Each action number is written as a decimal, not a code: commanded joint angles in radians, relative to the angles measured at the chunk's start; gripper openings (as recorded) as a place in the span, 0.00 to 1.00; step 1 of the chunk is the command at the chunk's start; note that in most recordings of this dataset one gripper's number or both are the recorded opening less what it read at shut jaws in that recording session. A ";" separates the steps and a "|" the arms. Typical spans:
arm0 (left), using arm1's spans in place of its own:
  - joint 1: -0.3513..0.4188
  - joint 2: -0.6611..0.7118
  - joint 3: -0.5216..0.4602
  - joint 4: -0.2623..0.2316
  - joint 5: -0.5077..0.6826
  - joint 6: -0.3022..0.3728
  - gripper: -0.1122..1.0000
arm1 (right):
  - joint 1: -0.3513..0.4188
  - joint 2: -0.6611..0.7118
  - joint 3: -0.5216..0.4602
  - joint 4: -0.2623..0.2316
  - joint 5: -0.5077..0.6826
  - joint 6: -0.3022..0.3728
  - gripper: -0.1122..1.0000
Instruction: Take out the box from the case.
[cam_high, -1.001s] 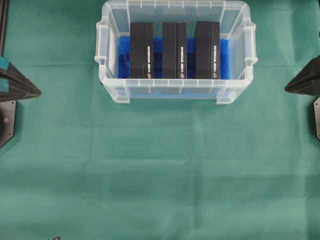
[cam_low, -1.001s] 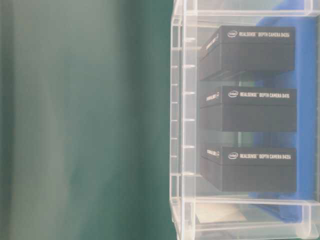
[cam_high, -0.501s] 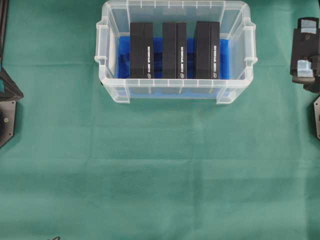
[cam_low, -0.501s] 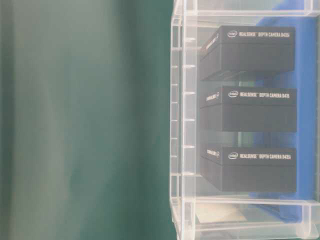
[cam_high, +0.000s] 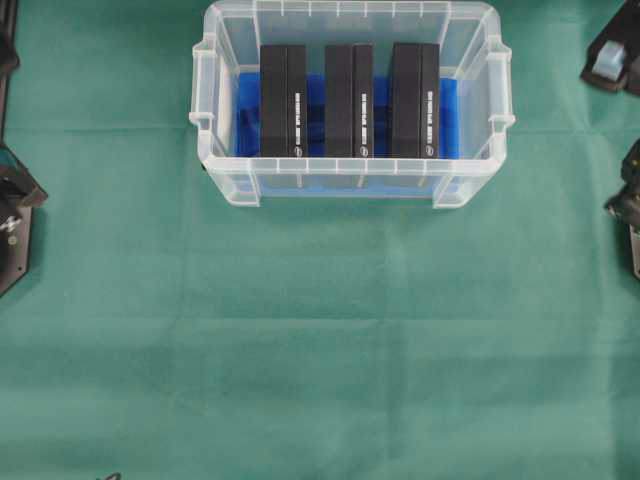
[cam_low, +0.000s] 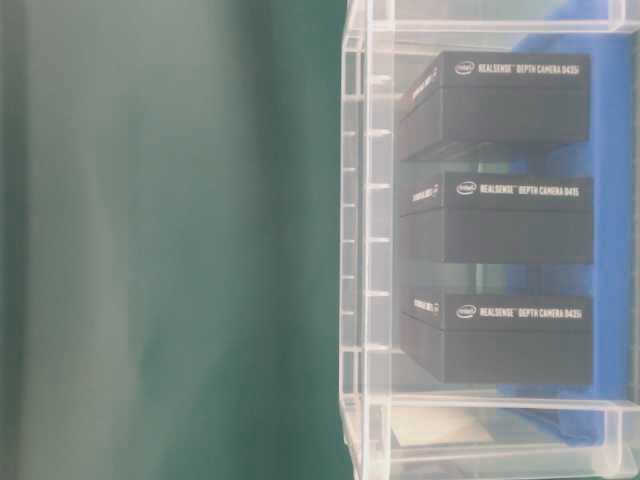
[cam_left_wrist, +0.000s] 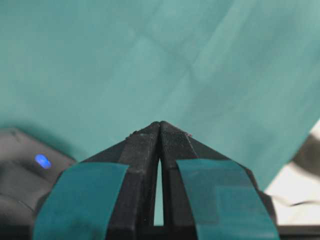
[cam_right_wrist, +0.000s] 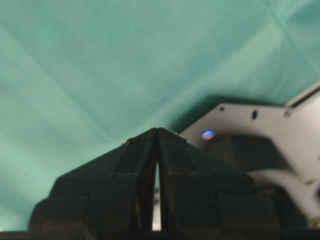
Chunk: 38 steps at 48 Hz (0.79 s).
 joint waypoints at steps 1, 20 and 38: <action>-0.002 0.011 -0.029 0.005 0.021 -0.160 0.10 | 0.000 0.000 -0.026 -0.008 0.000 0.101 0.11; -0.003 0.043 -0.044 0.029 0.084 -0.664 0.10 | 0.000 0.038 -0.041 -0.063 0.028 0.617 0.11; 0.006 0.074 -0.077 0.041 0.192 -0.673 0.10 | 0.000 0.069 -0.061 -0.074 0.032 0.630 0.11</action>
